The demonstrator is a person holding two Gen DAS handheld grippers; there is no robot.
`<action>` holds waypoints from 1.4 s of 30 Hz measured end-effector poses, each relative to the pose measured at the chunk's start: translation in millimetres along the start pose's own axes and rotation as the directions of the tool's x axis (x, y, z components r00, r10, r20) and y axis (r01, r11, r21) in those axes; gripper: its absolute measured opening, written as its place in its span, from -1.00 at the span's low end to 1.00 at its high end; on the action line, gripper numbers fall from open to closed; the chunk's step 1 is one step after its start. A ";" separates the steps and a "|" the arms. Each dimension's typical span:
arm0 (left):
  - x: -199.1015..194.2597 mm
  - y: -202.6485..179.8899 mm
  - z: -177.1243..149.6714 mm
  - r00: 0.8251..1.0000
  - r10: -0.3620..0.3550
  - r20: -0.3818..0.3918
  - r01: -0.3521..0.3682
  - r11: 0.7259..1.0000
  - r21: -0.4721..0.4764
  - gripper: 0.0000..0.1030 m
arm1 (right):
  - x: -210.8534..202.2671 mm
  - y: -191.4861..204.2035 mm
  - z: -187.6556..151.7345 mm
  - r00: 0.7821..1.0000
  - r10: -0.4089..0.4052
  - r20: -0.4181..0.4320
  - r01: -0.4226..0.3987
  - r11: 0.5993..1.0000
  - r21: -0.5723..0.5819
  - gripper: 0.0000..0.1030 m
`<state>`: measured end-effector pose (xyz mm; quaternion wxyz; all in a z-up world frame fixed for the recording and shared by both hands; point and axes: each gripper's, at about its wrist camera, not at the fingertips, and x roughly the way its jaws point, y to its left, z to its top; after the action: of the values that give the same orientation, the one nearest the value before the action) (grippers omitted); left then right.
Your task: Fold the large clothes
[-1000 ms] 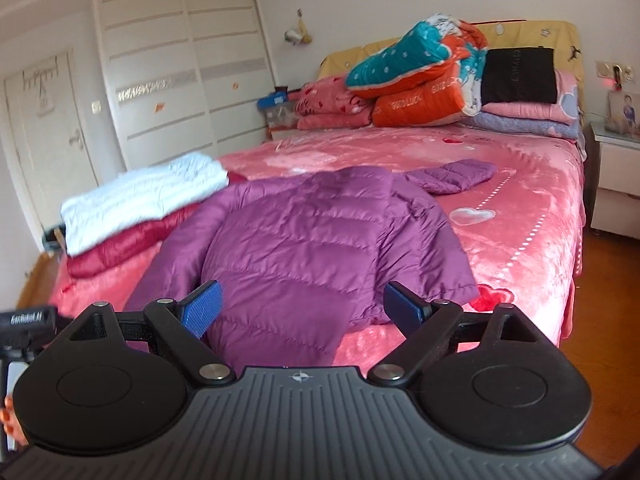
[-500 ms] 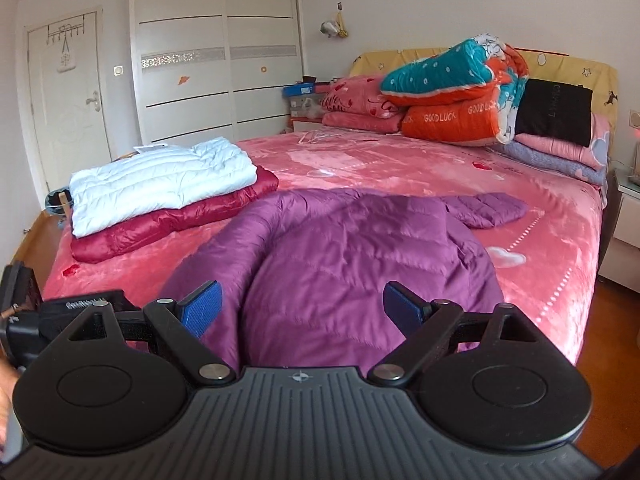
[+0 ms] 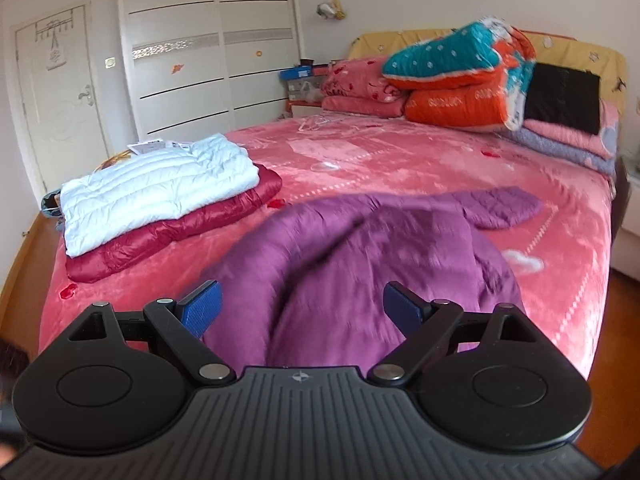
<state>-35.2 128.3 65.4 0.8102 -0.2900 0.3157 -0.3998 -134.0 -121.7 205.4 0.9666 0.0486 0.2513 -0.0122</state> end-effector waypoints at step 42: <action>26.4 -55.6 -64.6 0.980 0.088 -0.176 0.010 0.873 0.488 0.17 | 231.2 19.5 -15.7 0.961 -0.137 -0.240 0.029 0.915 -0.403 -0.32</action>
<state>-96.4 63.8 57.3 0.8306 -0.0302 0.2876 -0.4760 61.3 -100.5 80.9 0.9130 -0.1572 0.3763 0.0040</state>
